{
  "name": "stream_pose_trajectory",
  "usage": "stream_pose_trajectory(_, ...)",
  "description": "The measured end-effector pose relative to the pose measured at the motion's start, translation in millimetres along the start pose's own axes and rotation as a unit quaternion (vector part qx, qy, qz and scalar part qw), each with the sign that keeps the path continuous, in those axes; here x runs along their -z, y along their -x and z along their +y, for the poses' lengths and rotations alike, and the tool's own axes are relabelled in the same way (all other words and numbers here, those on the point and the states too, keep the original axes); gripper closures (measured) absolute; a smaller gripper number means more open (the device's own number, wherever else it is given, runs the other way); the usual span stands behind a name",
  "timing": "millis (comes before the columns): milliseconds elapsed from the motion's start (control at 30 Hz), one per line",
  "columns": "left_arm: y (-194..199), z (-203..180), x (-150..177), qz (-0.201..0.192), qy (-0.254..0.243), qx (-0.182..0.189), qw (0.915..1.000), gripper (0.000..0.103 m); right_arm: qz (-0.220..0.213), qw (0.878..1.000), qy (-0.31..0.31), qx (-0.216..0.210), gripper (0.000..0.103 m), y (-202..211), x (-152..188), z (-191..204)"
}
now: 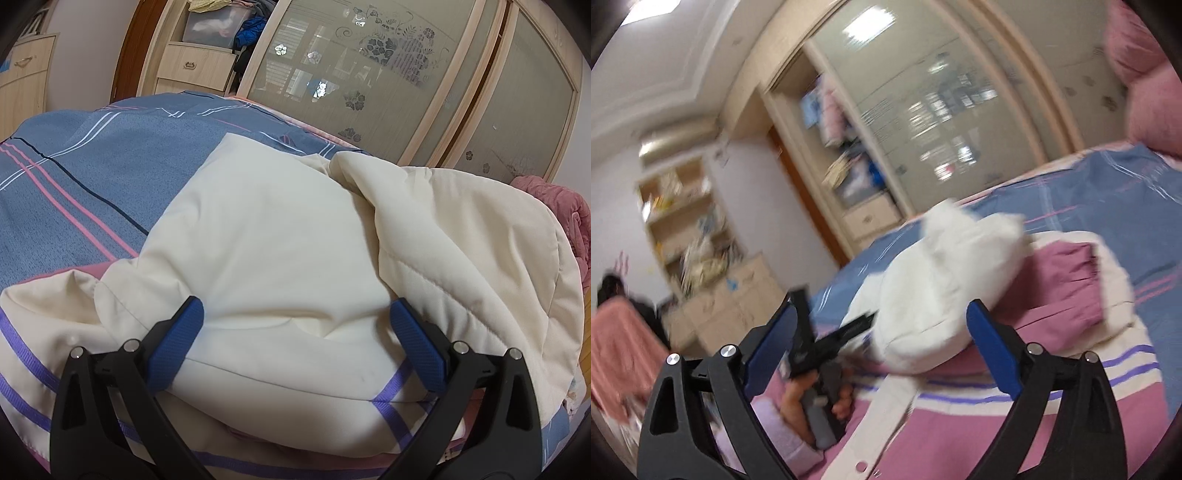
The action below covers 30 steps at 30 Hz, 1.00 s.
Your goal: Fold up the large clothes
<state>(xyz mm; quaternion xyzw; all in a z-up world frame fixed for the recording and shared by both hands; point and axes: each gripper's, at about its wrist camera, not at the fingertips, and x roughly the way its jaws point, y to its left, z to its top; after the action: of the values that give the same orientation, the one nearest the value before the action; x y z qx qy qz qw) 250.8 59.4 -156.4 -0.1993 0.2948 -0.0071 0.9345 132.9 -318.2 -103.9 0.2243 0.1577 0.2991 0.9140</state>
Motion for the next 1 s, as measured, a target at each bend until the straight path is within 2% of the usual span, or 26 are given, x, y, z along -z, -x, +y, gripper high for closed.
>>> stream_pose_trajectory(100,0,1,0,-0.001,0.001,0.002,1.0000,0.002,-0.039,0.994,-0.090,0.050,0.007,13,-13,-46)
stream_pose_trajectory(200,2,1,1,-0.002,0.003,0.004,1.0000,0.002,-0.019,0.980,-0.151,0.132,0.006,8,-15,-86)
stream_pose_trajectory(300,3,-4,-2,0.000,0.009,-0.009,0.9999,0.002,-0.003,0.973,-0.181,0.142,0.006,-3,-10,-105)
stream_pose_trajectory(367,11,-10,-14,0.009,0.011,-0.028,0.9995,0.002,0.010,0.976,-0.169,0.136,0.006,-17,-8,-103)
stream_pose_trajectory(467,40,-16,-35,-0.030,0.040,0.002,0.9987,0.002,0.006,0.979,-0.119,0.163,0.006,-30,-6,-87)
stream_pose_trajectory(533,42,-26,-47,-0.027,0.057,0.023,0.9978,0.002,-0.003,0.982,-0.078,0.172,0.005,-33,-7,-70)
stream_pose_trajectory(633,23,-56,-59,0.011,0.041,0.042,0.9983,0.002,-0.026,0.988,-0.048,0.146,0.005,-24,-9,-52)
stream_pose_trajectory(733,2,-92,-57,0.034,0.002,0.032,0.9989,0.002,-0.023,0.993,-0.041,0.113,0.005,-31,-11,-49)
stream_pose_trajectory(800,-10,-109,-52,0.048,-0.012,0.033,0.9982,0.002,0.028,0.995,-0.082,0.055,0.006,-62,-12,-64)
stream_pose_trajectory(833,-14,-119,-50,0.050,-0.019,0.026,0.9983,0.002,0.059,0.990,-0.125,0.026,0.007,-80,-7,-79)
stream_pose_trajectory(867,-15,-125,-49,0.045,-0.023,0.013,0.9986,0.002,0.065,0.986,-0.154,0.029,0.008,-88,-1,-90)
stream_pose_trajectory(900,-16,-128,-49,0.042,-0.024,0.009,0.9988,0.002,0.066,0.982,-0.172,0.043,0.023,-91,5,-98)
stream_pose_trajectory(933,-12,-128,-46,0.042,-0.025,0.011,0.9987,0.002,0.075,0.978,-0.190,0.051,0.050,-95,10,-108)
stream_pose_trajectory(967,-12,-130,-47,0.045,-0.029,0.013,0.9985,0.002,0.083,0.975,-0.203,0.042,0.068,-96,11,-113)
stream_pose_trajectory(1000,-11,-131,-49,0.046,-0.033,0.013,0.9983,0.002,0.094,0.969,-0.229,0.008,0.093,-97,11,-120)
